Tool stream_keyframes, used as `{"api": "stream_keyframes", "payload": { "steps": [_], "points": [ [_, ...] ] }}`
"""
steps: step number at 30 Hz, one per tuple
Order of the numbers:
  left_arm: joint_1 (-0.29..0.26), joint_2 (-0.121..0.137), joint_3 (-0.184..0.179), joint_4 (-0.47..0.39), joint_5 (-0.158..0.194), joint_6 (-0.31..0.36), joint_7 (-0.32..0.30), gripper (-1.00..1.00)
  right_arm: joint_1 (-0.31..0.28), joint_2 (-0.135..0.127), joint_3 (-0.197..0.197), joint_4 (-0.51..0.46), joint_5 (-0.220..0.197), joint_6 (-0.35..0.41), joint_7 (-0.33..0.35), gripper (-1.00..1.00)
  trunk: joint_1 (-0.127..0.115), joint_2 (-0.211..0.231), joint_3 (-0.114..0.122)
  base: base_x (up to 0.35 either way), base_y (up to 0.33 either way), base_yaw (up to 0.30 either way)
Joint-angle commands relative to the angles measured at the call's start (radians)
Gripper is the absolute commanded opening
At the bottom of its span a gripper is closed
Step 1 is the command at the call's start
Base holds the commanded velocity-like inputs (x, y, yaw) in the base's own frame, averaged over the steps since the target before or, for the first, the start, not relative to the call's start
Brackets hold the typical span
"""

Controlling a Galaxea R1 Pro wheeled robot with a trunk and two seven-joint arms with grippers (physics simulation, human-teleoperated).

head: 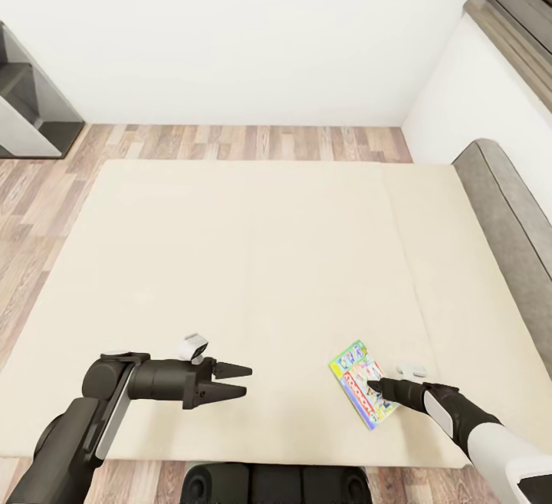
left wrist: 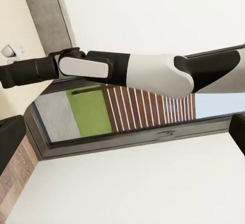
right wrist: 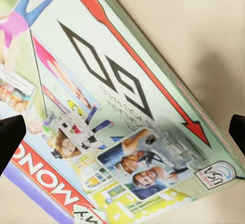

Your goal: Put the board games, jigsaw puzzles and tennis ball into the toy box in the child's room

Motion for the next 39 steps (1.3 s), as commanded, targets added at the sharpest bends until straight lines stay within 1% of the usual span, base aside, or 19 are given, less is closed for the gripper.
{"api": "stream_keyframes", "payload": {
  "steps": [1, 20, 23, 29, 39],
  "points": [
    [0.0, 0.001, -0.001, 0.0, 0.003, 0.011, -0.001, 1.0, -0.001, -0.001, 0.008, -0.001, -0.01, 0.005, 0.0, 1.0, 0.0, -0.002, -0.003, 0.0, 0.0, 0.0],
    [0.0, 0.001, -0.003, 0.0, 0.003, 0.011, -0.001, 1.0, -0.001, -0.002, 0.007, -0.004, -0.012, 0.005, 0.001, 1.0, 0.0, -0.002, -0.033, 0.0, 0.0, 0.0],
    [0.0, 0.001, -0.005, 0.0, 0.003, 0.011, -0.001, 1.0, 0.0, -0.003, 0.007, -0.006, -0.014, -0.002, 0.003, 1.0, 0.0, -0.002, -0.035, 0.0, 0.0, 0.0],
    [0.0, 0.001, -0.002, 0.0, 0.003, 0.011, -0.001, 1.0, 0.002, -0.002, 0.007, -0.006, -0.014, -0.041, 0.004, 1.0, 0.0, -0.002, -0.036, 0.0, 0.0, 0.0],
    [0.0, 0.001, -0.001, 0.0, 0.003, 0.011, -0.001, 1.0, 0.002, -0.002, 0.007, -0.007, -0.011, -0.048, 0.012, 1.0, 0.0, -0.002, -0.036, 0.0, 0.0, 0.0]
  ]
}}
